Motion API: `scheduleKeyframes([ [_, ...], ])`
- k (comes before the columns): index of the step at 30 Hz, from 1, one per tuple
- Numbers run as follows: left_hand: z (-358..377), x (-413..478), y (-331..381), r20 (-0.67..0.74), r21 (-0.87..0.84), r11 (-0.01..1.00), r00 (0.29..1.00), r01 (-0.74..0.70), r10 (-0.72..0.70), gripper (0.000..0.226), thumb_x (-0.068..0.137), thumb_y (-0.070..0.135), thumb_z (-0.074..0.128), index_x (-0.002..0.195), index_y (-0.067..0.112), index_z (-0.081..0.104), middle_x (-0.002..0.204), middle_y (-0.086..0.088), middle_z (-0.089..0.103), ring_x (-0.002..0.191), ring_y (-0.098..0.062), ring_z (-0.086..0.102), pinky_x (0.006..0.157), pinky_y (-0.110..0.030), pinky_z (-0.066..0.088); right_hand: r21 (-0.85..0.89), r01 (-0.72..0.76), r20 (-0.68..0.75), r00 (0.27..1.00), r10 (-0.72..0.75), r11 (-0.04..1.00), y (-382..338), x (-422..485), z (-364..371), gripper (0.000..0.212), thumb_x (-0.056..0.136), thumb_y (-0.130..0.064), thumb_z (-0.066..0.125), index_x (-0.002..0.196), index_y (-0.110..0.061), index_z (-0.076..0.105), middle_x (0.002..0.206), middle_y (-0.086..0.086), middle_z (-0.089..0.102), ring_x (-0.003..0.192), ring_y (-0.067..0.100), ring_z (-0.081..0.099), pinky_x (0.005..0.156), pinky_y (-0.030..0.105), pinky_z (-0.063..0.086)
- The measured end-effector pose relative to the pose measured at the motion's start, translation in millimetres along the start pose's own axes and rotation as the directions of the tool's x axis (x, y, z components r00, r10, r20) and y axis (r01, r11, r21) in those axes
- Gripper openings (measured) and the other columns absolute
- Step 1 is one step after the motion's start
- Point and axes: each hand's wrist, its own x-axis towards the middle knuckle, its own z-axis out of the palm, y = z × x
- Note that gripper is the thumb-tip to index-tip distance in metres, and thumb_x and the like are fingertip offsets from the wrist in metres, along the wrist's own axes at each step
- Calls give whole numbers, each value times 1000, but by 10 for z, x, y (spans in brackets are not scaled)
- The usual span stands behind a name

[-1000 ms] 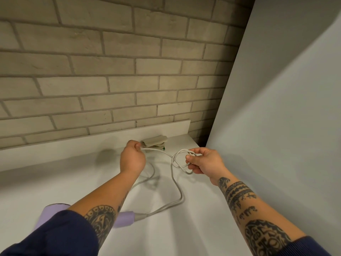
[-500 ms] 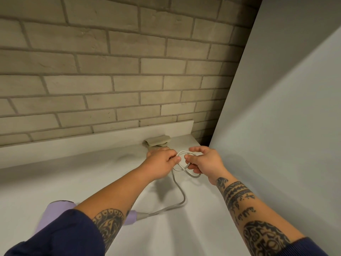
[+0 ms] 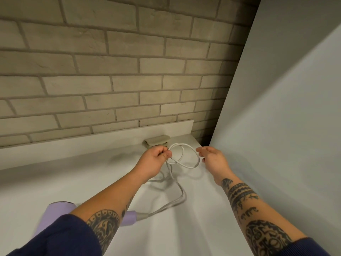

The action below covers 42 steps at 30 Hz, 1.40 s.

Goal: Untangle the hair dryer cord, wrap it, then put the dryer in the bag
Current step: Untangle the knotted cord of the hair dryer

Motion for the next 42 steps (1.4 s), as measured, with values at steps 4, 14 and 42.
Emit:
scheduleKeyframes([
  [4, -14, 6, -24, -24, -49, 999, 999, 23, -24, 23, 101, 29, 61, 79, 24, 68, 75, -4, 50, 70, -16, 42, 66, -30, 37, 268, -179, 350, 934, 77, 947, 45, -36, -17, 29, 108, -19, 41, 122, -9, 65, 95, 5, 73, 67, 18, 63, 63, 28, 45],
  [14, 6, -7, -28, 57, -15, 998, 997, 55, -54, 22, 100, 33, 63, 80, 25, 69, 73, 9, 59, 73, -12, 49, 71, -26, 41, 256, -217, 507, 860, 61, 942, -87, -74, 152, 31, 103, -32, 53, 119, -10, 69, 100, 6, 72, 61, 13, 59, 60, 24, 47],
  [42, -245, 161, -304, -464, 79, 933, 841, 351, -277, 37, 106, 41, 43, 93, 15, 66, 86, -7, 67, 76, -25, 59, 72, -35, 49, 360, -60, 123, 992, 16, 931, 34, 131, 201, 5, 89, -13, 75, 89, -8, 73, 82, 10, 69, 75, 20, 63, 68, 26, 57],
])
